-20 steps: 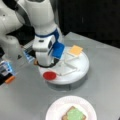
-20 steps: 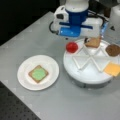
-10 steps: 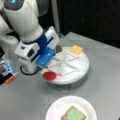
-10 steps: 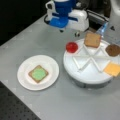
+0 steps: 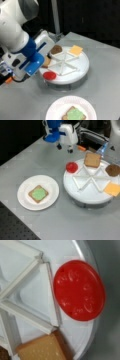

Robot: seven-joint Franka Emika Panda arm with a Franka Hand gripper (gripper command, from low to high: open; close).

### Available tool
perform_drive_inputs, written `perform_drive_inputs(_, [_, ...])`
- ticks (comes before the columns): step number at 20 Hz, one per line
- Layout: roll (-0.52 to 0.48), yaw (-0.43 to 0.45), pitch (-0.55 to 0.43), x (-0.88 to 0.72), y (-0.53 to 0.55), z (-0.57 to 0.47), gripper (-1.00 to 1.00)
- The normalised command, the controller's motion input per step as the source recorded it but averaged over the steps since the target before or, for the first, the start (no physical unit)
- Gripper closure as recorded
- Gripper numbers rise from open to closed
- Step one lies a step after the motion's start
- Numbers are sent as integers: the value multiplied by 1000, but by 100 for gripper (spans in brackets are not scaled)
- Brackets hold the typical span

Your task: Ingredient selection for cheeseburger or sandwich

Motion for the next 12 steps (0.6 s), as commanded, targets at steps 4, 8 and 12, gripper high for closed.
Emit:
perform_drive_inputs(4, [683, 188, 83, 222, -411, -23, -100])
perform_drive_inputs(8, [563, 179, 63, 280, -426, -73, -100])
perform_drive_inputs(12, [488, 188, 64, 315, -344, -78, -100])
